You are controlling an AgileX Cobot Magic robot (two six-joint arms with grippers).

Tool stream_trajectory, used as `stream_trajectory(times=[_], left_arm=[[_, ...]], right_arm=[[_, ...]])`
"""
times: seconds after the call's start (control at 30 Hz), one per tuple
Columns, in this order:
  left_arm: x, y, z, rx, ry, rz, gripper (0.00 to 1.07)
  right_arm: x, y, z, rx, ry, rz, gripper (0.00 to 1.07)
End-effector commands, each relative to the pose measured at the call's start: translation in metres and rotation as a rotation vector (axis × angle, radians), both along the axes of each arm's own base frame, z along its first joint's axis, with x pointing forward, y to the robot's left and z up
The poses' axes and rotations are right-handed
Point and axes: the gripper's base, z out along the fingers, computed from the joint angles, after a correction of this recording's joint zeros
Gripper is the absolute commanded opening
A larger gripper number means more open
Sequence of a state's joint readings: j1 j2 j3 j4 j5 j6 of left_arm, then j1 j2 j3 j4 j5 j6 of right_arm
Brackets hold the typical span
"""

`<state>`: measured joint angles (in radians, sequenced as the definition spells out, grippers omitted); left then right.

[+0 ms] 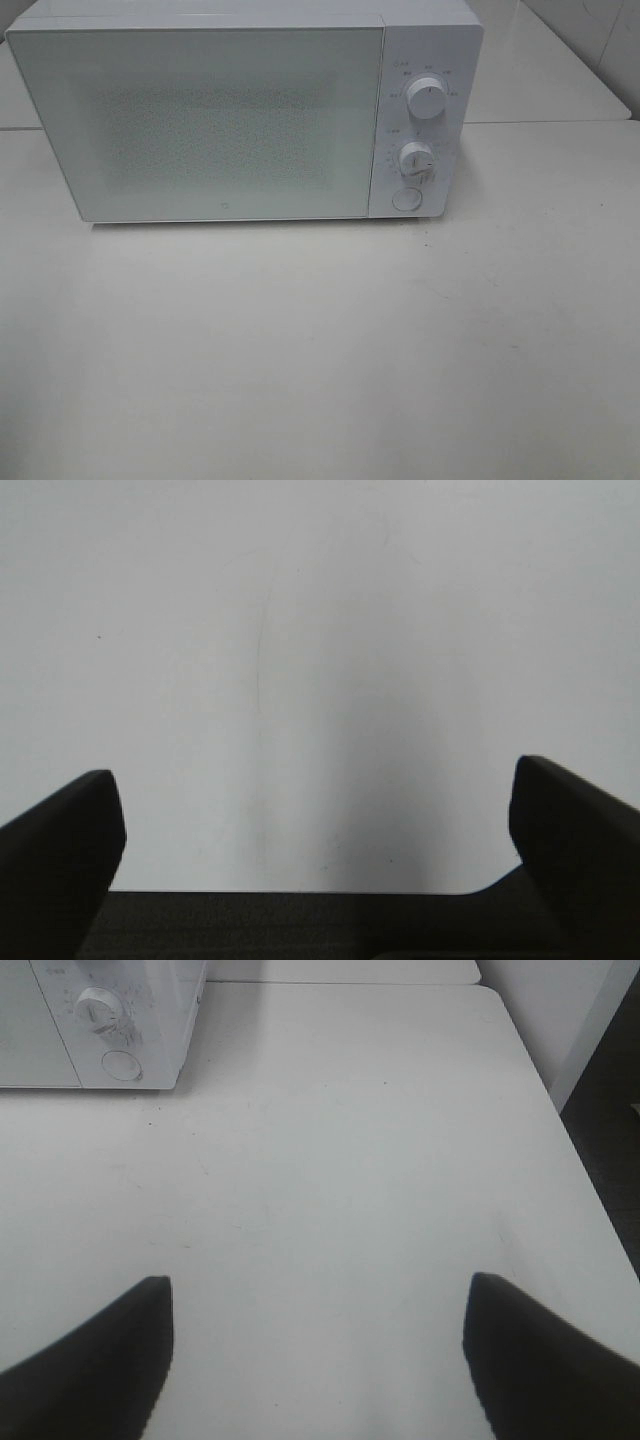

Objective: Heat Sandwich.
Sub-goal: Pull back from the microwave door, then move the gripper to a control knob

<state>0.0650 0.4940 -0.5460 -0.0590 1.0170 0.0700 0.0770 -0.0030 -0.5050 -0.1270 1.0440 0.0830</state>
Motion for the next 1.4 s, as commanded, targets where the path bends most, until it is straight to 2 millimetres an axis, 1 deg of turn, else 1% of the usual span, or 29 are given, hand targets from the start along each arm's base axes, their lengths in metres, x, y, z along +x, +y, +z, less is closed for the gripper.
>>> stream_trajectory(times=[0.03,0.07,0.1,0.17,0.23,0.27,0.37,0.53,0.57,0.67,0.77,1.4], left_arm=[[-0.014,-0.002,-0.003,-0.004,-0.069,-0.013,1.01],[-0.014,-0.002,-0.003,-0.004,-0.069,-0.013,1.01],[-0.022,-0.003,-0.005,0.004,-0.089,-0.022,1.01],[-0.029,-0.003,-0.005,0.008,-0.122,-0.022,1.01],[-0.032,-0.004,-0.005,0.009,-0.141,-0.022,1.01],[-0.038,-0.004,-0.003,0.013,-0.186,-0.022,1.01],[-0.051,-0.005,0.000,0.019,-0.268,-0.022,1.01],[-0.061,-0.006,0.001,0.025,-0.332,-0.022,1.01],[-0.067,-0.006,0.001,0.028,-0.374,-0.022,1.01],[-0.077,-0.007,0.001,0.032,-0.435,-0.023,1.01],[-0.081,-0.007,0.001,0.033,-0.464,-0.022,1.01],[-0.081,-0.007,0.001,0.031,-0.462,-0.020,1.01]], right_arm=[[-0.004,0.000,0.000,0.001,-0.033,-0.007,0.76],[-0.004,0.000,0.000,0.001,-0.033,-0.007,0.76],[-0.004,0.000,0.000,0.001,-0.033,-0.007,0.76],[-0.004,0.000,0.000,0.001,-0.033,-0.007,0.76],[-0.004,0.000,0.000,0.001,-0.033,-0.007,0.76],[-0.004,0.000,0.000,0.001,-0.033,-0.007,0.76],[-0.004,0.000,0.000,0.001,-0.033,-0.007,0.76],[-0.004,0.000,0.000,0.001,-0.033,-0.007,0.76],[-0.004,0.000,0.000,0.001,-0.033,-0.007,0.76],[-0.004,0.000,0.000,0.001,-0.033,-0.007,0.76],[-0.004,0.000,0.000,0.001,-0.033,-0.007,0.76],[-0.004,0.000,0.000,0.001,-0.033,-0.007,0.76]])
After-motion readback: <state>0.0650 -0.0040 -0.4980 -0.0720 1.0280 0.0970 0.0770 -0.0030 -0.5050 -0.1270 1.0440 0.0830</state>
